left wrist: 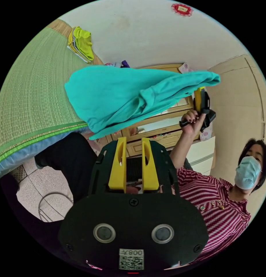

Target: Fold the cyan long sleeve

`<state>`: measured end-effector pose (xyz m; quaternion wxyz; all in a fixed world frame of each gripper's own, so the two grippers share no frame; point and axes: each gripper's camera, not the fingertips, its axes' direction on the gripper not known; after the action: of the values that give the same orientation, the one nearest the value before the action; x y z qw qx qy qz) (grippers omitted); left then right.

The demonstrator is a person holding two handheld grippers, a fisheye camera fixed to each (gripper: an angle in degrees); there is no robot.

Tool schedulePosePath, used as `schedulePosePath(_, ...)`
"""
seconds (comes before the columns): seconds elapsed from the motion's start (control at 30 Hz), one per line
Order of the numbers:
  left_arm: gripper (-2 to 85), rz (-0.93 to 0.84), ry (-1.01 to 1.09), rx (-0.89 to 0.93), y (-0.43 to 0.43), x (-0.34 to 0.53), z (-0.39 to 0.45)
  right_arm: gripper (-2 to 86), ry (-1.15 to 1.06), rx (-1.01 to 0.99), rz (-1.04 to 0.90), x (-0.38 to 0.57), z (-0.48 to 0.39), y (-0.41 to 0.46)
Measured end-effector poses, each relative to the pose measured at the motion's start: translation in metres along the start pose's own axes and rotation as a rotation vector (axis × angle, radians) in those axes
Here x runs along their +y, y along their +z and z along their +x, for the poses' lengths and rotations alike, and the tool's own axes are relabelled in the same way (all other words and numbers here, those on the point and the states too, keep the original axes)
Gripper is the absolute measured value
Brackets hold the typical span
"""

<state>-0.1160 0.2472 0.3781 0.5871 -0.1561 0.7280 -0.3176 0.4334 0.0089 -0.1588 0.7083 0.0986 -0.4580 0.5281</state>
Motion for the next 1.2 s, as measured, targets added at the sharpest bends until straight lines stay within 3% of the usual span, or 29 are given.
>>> schedulePosePath(0.17, 8.8, 0.042, 0.069, -0.241, 0.011, -0.011, 0.009, 1.5, -0.037, -0.045, 0.019, -0.015, -0.020, -0.004)
schedulePosePath(0.33, 9.4, 0.079, 0.103, -0.339, 0.000, -0.016, 0.012, 1.5, -0.052, -0.107, 0.049, -0.021, -0.033, -0.012)
schedulePosePath(0.43, 9.3, 0.106, 0.115, -0.239, -0.011, -0.014, 0.013, 1.5, -0.052, -0.119, 0.050, -0.022, -0.037, -0.009)
schedulePosePath(0.63, 8.4, 0.245, 0.020, -0.210, -0.042, 0.007, 0.001, 1.5, -0.022, -0.184, 0.042, -0.022, -0.036, 0.001)
schedulePosePath(0.83, 9.3, 0.130, -0.001, -0.224, -0.012, -0.009, 0.002, 1.5, -0.037, -0.209, 0.025, -0.030, -0.052, 0.014)
schedulePosePath(1.2, 1.5, 0.167, -0.046, -0.222, -0.016, -0.023, 0.025, 1.5, -0.038, -0.217, 0.018, -0.044, -0.048, 0.015)
